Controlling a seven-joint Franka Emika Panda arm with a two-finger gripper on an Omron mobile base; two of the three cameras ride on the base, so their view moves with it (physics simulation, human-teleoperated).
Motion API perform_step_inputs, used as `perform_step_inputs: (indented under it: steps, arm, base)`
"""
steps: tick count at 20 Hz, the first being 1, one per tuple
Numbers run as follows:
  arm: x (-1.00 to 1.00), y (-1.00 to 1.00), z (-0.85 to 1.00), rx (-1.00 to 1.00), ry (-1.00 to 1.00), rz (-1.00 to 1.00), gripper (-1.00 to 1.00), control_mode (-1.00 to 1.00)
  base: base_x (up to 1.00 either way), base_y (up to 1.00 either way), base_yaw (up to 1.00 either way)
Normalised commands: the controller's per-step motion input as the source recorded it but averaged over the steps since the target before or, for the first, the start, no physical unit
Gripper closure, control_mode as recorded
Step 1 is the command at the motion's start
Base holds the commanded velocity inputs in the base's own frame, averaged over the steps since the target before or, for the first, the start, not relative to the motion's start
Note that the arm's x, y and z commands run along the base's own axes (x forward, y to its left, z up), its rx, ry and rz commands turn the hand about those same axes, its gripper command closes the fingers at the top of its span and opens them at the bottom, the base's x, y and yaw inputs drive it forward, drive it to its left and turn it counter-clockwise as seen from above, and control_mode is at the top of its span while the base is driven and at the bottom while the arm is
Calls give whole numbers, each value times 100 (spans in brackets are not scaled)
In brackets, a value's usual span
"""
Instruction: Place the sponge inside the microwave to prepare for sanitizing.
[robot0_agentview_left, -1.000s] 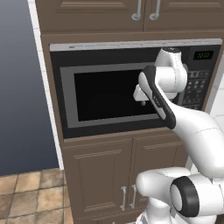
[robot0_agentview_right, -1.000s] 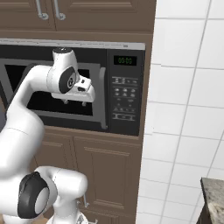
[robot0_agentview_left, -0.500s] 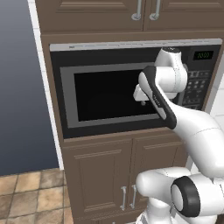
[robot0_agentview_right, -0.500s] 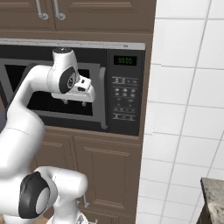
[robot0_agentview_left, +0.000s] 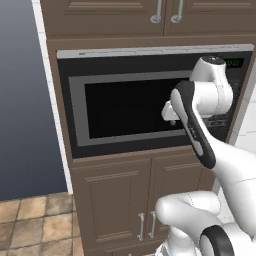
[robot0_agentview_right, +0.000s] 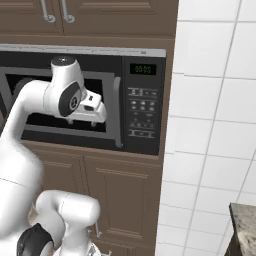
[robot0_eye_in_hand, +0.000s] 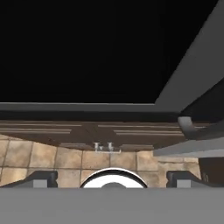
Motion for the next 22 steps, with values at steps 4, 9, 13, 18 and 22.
perform_step_inputs:
  steps: [4, 9, 13, 18, 22]
  arm:
    - [-77, -33, 18, 0, -27, 0, -100, -100]
    - [-29, -62, 14, -2, -28, -2, -100, -100]
    - [-6, -50, 49, 0, -12, 0, -100, -100]
    - [0, -20, 45, 0, -2, 0, -100, -100]
    - [0, -14, 17, 0, 0, 0, -100, -100]
  base:
    - [0, 0, 0]
    - [0, 0, 0]
    - [0, 0, 0]
    - [0, 0, 0]
    - [0, 0, 0]
